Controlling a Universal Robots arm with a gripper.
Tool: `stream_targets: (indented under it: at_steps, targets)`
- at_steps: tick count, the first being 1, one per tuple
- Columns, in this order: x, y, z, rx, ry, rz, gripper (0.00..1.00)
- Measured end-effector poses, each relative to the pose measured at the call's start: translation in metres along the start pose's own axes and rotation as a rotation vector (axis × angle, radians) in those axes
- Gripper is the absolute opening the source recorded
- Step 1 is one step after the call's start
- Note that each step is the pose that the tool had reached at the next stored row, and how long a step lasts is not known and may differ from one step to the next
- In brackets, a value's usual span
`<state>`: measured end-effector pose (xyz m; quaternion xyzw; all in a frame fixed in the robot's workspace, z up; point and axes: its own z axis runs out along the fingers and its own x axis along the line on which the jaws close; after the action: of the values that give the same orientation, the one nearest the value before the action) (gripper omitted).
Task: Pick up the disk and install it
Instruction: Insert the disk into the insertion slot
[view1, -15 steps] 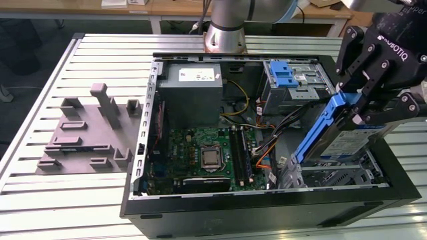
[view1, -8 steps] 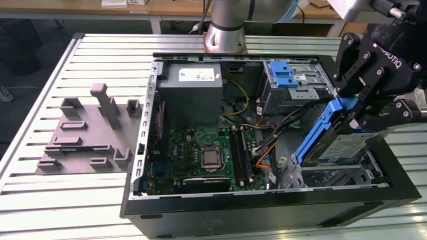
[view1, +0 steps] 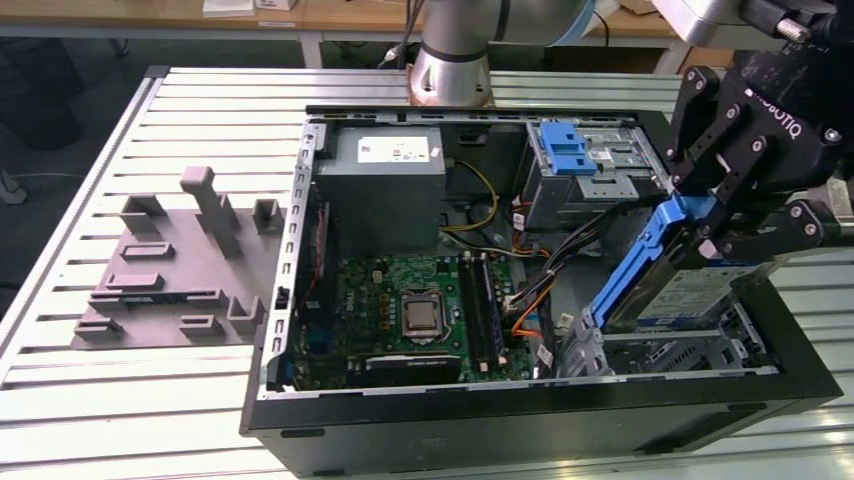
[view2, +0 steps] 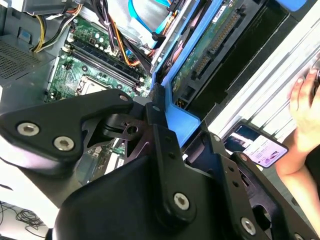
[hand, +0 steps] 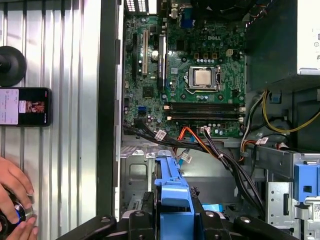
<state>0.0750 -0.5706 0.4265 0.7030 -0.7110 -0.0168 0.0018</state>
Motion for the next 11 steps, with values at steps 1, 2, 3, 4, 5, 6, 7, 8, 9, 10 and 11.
stream_targets:
  at_steps: [1,2,3,4,5,6,7,8,9,10,11]
  targets:
    - [0.0,0.0,0.0004,0.0,-0.0003,0.0,0.38]
    - [0.0,0.0,0.0014,-0.0001,-0.0004,0.0,0.38]
    - [0.0001,0.0,0.0033,-0.0001,-0.0009,0.0,0.44]
    - [0.0001,-0.0001,0.005,-0.0001,-0.0006,0.0,0.44]
    - [0.0002,-0.0002,0.0067,-0.0001,-0.0002,0.0,0.44]
    - [0.0003,-0.0002,0.0085,-0.0001,-0.0001,0.0,0.44]
    - [0.0003,-0.0003,0.0103,-0.0001,-0.0002,0.0,0.44]
    - [0.0004,-0.0003,0.0121,-0.0001,-0.0003,0.0,0.44]
    - [0.0004,-0.0004,0.0139,-0.0001,-0.0002,0.0,0.43]
    - [0.0005,-0.0004,0.0157,-0.0001,-0.0003,0.0,0.43]
    - [0.0006,-0.0005,0.0177,-0.0001,-0.0002,0.0,0.36]
